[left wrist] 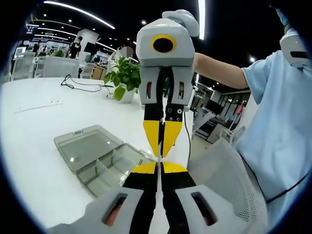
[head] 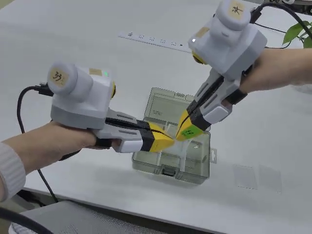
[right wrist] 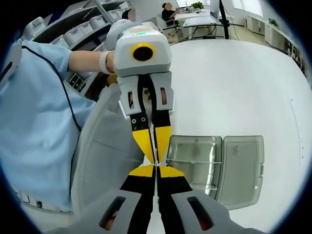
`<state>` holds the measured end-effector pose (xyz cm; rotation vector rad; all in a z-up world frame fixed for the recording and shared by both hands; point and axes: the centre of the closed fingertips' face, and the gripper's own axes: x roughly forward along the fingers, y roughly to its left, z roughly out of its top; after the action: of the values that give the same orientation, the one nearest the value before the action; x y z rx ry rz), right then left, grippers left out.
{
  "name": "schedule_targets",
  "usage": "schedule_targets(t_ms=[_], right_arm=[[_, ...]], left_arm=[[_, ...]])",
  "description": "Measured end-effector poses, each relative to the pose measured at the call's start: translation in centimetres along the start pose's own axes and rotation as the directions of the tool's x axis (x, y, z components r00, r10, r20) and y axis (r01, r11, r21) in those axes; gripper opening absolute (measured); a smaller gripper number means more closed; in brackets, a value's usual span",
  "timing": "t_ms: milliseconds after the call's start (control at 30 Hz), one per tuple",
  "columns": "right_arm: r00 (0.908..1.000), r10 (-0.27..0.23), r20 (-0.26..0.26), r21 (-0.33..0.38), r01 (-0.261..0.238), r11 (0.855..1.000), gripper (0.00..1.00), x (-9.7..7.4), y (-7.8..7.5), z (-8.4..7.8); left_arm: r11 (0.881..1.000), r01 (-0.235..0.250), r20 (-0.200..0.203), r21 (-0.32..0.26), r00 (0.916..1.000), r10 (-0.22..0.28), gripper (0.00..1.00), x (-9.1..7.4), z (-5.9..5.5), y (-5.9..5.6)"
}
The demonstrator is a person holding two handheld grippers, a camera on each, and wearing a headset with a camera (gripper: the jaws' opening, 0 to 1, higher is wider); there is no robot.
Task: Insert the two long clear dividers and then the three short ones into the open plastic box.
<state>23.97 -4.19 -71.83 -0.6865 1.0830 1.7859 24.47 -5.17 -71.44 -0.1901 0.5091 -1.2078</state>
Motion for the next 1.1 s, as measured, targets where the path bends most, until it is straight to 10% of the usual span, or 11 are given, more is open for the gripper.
schedule_targets(t_ms=[267,533,1100], right_arm=[[0.9997,-0.019,-0.013,0.005,0.020,1.000,0.02,0.6,-0.9,0.6],[0.9970,-0.071,-0.032,0.045,0.072,0.996,0.02,1.3,-2.1,0.1],[0.9609,-0.277,-0.001,0.099,0.276,0.956,0.02,1.9,-4.8,0.5]], left_arm=[[0.998,-0.062,0.017,0.007,0.9979,0.062,0.02,-1.0,-0.6,1.1],[0.991,-0.131,-0.006,0.030,0.9913,0.131,0.24,-1.8,-1.4,2.3],[0.933,-0.335,-0.144,0.133,0.9246,0.353,0.92,-3.5,-5.0,6.2]])
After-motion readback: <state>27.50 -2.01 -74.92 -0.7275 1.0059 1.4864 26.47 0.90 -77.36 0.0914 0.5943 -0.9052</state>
